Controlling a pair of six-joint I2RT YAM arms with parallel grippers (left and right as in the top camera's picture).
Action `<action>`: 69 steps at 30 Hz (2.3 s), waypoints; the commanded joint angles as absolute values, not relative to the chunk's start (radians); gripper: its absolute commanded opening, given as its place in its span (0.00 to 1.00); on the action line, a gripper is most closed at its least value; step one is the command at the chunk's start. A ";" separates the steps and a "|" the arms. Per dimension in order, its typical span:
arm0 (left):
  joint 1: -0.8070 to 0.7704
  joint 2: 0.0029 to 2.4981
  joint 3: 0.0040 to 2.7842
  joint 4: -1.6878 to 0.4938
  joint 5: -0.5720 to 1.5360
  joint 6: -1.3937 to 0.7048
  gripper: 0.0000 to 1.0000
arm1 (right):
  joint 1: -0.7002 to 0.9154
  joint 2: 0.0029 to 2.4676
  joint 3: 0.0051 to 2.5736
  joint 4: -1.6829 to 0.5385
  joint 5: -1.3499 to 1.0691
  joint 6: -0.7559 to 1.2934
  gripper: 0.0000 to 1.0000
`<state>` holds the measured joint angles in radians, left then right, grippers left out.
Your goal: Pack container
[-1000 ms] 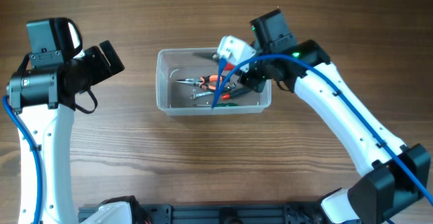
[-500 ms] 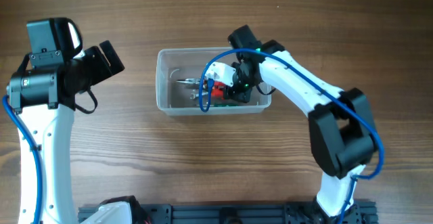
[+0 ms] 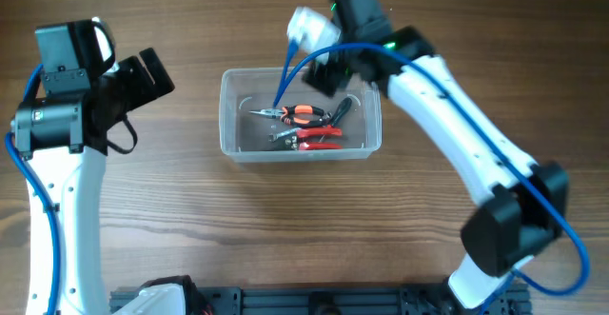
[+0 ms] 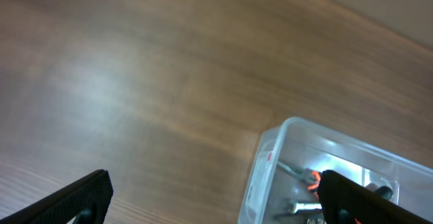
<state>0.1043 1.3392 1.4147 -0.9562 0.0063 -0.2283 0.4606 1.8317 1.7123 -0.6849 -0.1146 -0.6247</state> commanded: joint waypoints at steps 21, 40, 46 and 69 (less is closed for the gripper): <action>0.024 1.215 1.401 -0.600 -0.185 0.044 1.00 | -0.287 1.583 1.707 -0.653 -0.230 -0.341 1.00; 0.024 0.351 0.733 -0.743 -0.184 0.044 1.00 | -0.265 0.543 0.677 -0.519 -0.276 -0.306 1.00; 0.024 0.274 0.664 -0.738 -0.177 0.044 1.00 | -0.265 0.387 0.547 -0.548 -0.286 -0.308 1.00; 0.024 0.275 0.664 -0.783 -0.177 0.044 1.00 | -0.265 0.384 0.541 -0.596 -0.286 -0.314 1.00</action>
<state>0.0277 0.2874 0.6689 -0.7834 -0.1753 0.0475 -0.2691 0.3969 0.5446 -0.5953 -0.2691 -0.3183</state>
